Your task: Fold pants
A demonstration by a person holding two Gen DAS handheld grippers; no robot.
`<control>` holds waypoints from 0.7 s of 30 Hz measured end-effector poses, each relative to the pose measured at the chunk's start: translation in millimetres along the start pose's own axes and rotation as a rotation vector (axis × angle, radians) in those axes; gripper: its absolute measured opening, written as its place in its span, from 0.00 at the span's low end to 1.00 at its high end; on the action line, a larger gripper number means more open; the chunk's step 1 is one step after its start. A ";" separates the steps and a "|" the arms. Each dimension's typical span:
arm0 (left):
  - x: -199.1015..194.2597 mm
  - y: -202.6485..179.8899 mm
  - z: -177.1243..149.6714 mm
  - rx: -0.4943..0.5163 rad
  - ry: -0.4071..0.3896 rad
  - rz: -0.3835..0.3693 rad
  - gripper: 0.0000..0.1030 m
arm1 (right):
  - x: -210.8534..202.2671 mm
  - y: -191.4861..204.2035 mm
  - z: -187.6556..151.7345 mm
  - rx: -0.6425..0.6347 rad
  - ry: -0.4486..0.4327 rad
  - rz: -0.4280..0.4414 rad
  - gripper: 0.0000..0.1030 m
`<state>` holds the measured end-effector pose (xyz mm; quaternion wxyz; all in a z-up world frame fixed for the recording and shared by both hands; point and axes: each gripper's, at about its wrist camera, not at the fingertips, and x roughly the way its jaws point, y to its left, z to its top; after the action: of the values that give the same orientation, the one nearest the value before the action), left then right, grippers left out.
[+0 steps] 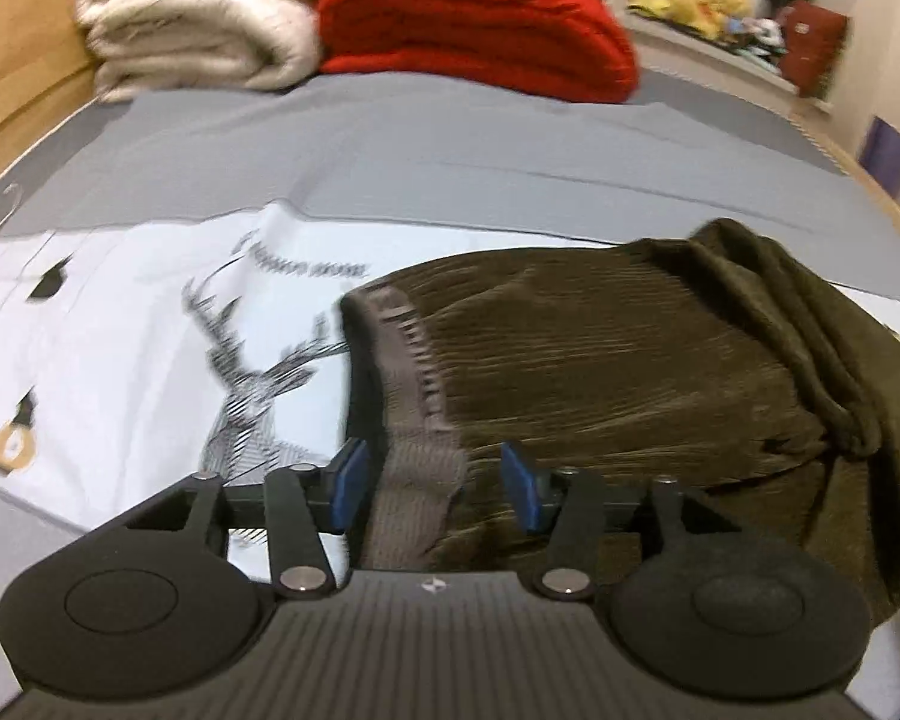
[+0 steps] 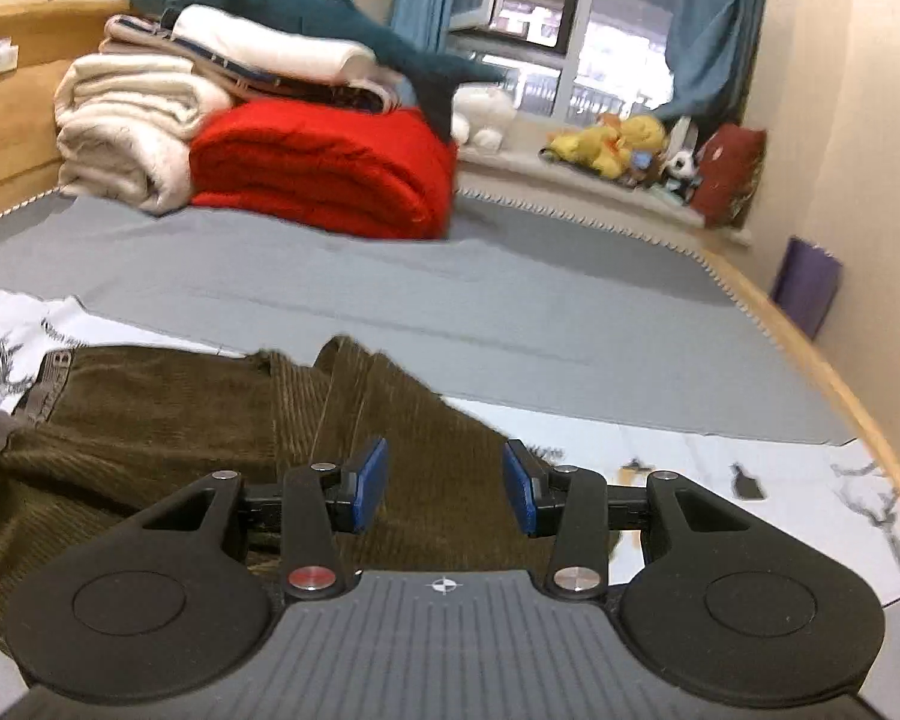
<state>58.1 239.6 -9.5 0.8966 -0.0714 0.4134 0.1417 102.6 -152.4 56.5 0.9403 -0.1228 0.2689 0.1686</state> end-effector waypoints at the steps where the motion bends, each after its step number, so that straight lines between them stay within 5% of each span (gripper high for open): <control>1: -0.5 -4.4 -0.9 0.019 -0.025 -0.005 0.53 | 10.9 -1.0 -5.3 0.020 0.022 -0.002 0.43; 6: 7.4 -24.6 -1.9 0.067 -0.067 -0.089 0.53 | 62.6 14.6 -16.5 -0.004 0.196 0.034 0.45; 11: 32.6 -26.8 -0.3 0.009 0.108 -0.223 0.53 | 97.1 39.5 -21.7 -0.112 0.329 0.074 0.52; 17: 42.0 -38.2 -2.6 0.084 0.164 -0.174 0.54 | 120.5 55.2 -37.7 -0.224 0.422 0.022 0.50; 18: 41.2 -38.6 -2.8 0.086 0.163 -0.170 0.54 | 119.5 51.5 -40.4 -0.222 0.424 0.012 0.47; 21: 39.4 -38.5 -4.7 0.081 0.162 -0.169 0.57 | 110.4 34.1 -40.6 -0.171 0.409 0.015 0.14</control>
<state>91.1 209.5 -42.1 0.8711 -0.0810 0.4824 0.0427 158.9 -106.6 -42.2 0.8510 -0.2319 0.4397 0.1692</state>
